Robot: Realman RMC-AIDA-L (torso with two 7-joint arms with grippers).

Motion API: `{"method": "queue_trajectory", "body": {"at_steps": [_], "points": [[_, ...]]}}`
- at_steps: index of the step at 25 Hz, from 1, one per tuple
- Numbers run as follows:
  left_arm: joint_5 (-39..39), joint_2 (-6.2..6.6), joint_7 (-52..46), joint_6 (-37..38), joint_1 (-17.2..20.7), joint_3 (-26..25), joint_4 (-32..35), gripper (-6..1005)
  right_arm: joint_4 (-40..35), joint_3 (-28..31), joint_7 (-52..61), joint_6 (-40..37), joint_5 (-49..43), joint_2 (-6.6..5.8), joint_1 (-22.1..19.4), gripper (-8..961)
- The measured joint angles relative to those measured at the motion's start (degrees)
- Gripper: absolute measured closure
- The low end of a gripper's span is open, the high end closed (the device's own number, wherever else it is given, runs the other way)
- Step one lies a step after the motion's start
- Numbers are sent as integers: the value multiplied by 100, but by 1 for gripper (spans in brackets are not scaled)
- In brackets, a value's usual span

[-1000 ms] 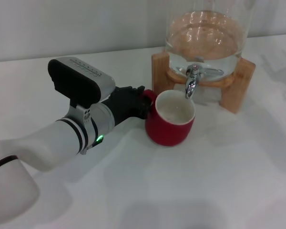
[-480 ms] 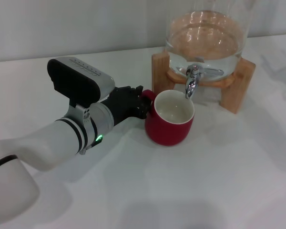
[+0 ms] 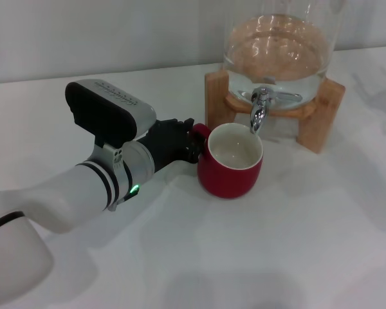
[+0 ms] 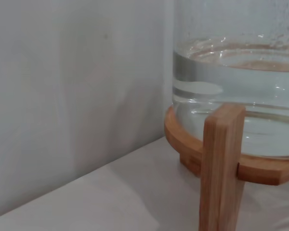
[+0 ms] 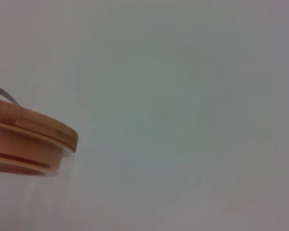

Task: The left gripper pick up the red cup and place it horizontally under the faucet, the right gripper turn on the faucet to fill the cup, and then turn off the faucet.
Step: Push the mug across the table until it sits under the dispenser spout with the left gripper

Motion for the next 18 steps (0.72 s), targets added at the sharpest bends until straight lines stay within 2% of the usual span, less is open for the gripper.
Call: {"method": "queue_trajectory", "body": {"at_steps": [18], "points": [[-12, 0, -222, 0, 15, -33, 22, 665, 0, -63, -11, 16, 0, -7, -40, 279]]}}
